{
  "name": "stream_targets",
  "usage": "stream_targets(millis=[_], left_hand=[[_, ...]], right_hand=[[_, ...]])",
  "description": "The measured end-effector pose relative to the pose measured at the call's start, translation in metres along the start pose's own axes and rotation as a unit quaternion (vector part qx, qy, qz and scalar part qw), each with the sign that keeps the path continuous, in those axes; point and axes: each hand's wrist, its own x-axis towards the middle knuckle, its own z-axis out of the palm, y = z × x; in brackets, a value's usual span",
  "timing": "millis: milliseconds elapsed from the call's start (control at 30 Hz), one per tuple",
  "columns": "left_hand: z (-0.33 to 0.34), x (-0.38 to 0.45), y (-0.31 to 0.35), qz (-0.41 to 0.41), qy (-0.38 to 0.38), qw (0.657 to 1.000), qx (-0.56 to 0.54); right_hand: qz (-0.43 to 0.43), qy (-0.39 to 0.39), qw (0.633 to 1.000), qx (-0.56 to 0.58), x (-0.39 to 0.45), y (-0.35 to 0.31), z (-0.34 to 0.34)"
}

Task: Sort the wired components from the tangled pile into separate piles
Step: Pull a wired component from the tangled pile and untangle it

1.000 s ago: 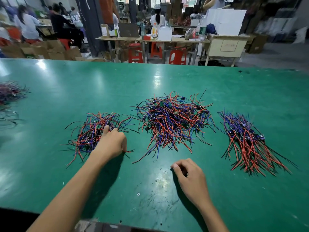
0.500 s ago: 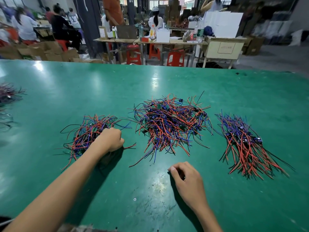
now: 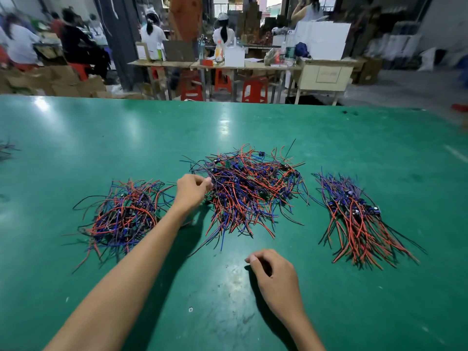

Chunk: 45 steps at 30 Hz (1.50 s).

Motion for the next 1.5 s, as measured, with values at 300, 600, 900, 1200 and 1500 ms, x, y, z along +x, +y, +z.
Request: stream_targets(millis=[300,600,900,1200,1500], left_hand=[[-0.023,-0.02,0.029,0.016,0.05,0.976,-0.21],[-0.06,0.005,0.076,0.07,0.032,0.929,-0.362],[-0.037,-0.101,0.074,0.195,-0.15,0.885,-0.395],[0.033,-0.193,0.013,0.099,-0.302,0.877,-0.36],[0.058,-0.176,-0.006,-0.043,-0.163,0.935,-0.313]], right_hand=[[0.006,-0.004,1.0,-0.002,0.001,-0.002,0.0],[0.003,0.01,1.0,0.0,0.002,0.0,0.002],[0.022,0.008,0.996,0.09,0.004,0.004,0.002],[-0.034,0.024,0.979,0.2,0.003,0.011,-0.003],[0.019,-0.015,0.923,0.384,0.0,0.008,-0.013]])
